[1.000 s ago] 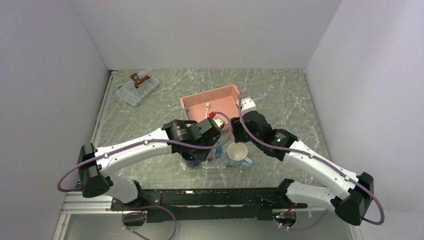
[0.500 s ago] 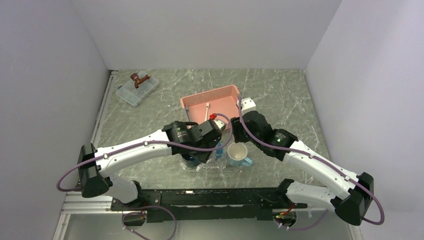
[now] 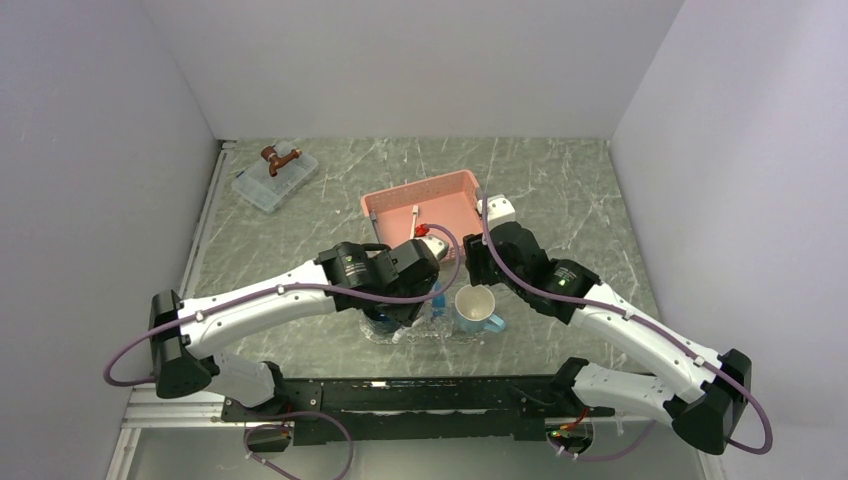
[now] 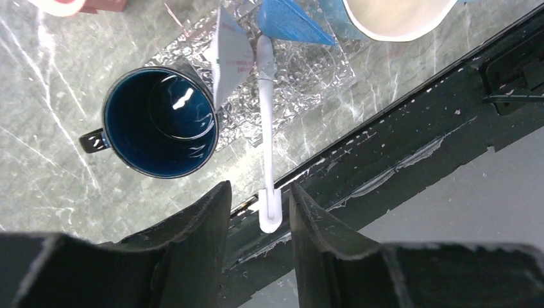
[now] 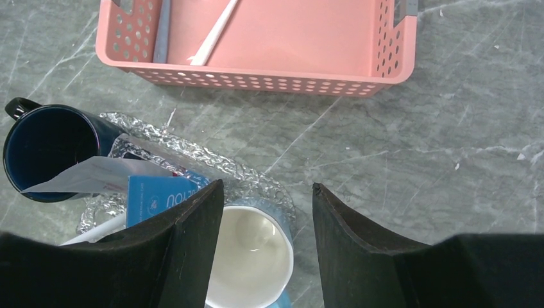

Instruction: Prepare toiletry sets of a toothbrush and toothpaste on the tray

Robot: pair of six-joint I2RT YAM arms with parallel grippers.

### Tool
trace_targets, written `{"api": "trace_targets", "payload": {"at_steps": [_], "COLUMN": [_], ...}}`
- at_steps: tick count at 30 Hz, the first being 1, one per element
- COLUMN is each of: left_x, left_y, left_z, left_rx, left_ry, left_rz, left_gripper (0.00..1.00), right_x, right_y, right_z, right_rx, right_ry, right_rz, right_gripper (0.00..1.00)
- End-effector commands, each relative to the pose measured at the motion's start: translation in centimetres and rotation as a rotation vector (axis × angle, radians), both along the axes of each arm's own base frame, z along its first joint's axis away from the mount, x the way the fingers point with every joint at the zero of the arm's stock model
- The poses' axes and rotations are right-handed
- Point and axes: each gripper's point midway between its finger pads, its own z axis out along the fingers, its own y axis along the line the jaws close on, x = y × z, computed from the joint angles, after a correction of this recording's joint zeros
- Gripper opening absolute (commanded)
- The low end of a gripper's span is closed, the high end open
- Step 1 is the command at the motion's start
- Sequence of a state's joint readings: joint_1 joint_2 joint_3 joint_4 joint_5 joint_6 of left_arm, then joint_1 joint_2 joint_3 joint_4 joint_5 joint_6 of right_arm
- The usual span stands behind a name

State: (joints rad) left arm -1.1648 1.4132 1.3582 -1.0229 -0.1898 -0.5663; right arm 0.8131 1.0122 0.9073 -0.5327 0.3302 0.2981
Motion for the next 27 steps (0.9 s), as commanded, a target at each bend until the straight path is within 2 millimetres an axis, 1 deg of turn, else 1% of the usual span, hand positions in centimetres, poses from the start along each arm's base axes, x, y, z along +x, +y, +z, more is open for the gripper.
{"api": "trace_targets", "payload": {"at_steps": [1,6,8,12,16,19,22,27], "left_x": [0.6,1.2,1.4,1.5,1.8,2.1,2.6,3.8], "left_y": [0.4,1.3,1.7,2.5,3.6,4.6,5.6,7.3], "left_z": [4.0,5.5,6.1,6.8,6.9,7.1,7.0,6.7], "left_rx": [-0.091,-0.119,-0.128,-0.128,-0.117,-0.118,-0.135,-0.167], "left_ry": [-0.084,-0.144,-0.170,-0.198,-0.229,-0.256,-0.274,-0.294], "left_rz": [0.032,0.049,0.052,0.056,0.075,0.091,0.115,0.145], "left_gripper": [0.46,0.55,0.61,0.67,0.74,0.79,0.82,0.82], "right_x": [0.0,0.7,1.1,2.0,3.1,4.2,5.5,7.6], "right_y": [0.4,1.4,2.0,3.8,5.7,7.2,8.7,10.7], "right_z": [2.2,4.0,4.6,5.7,6.2,6.1,5.5,4.5], "right_rx": [0.051,0.062,0.068,0.081,0.077,0.070,0.066,0.074], "right_ry": [-0.023,-0.038,-0.036,-0.029,-0.005,0.017,0.053,0.099], "right_rz": [0.006,0.025,0.035,0.062,0.094,0.112,0.122,0.138], "right_gripper": [0.56,0.58,0.59,0.61,0.62,0.63,0.63,0.64]}}
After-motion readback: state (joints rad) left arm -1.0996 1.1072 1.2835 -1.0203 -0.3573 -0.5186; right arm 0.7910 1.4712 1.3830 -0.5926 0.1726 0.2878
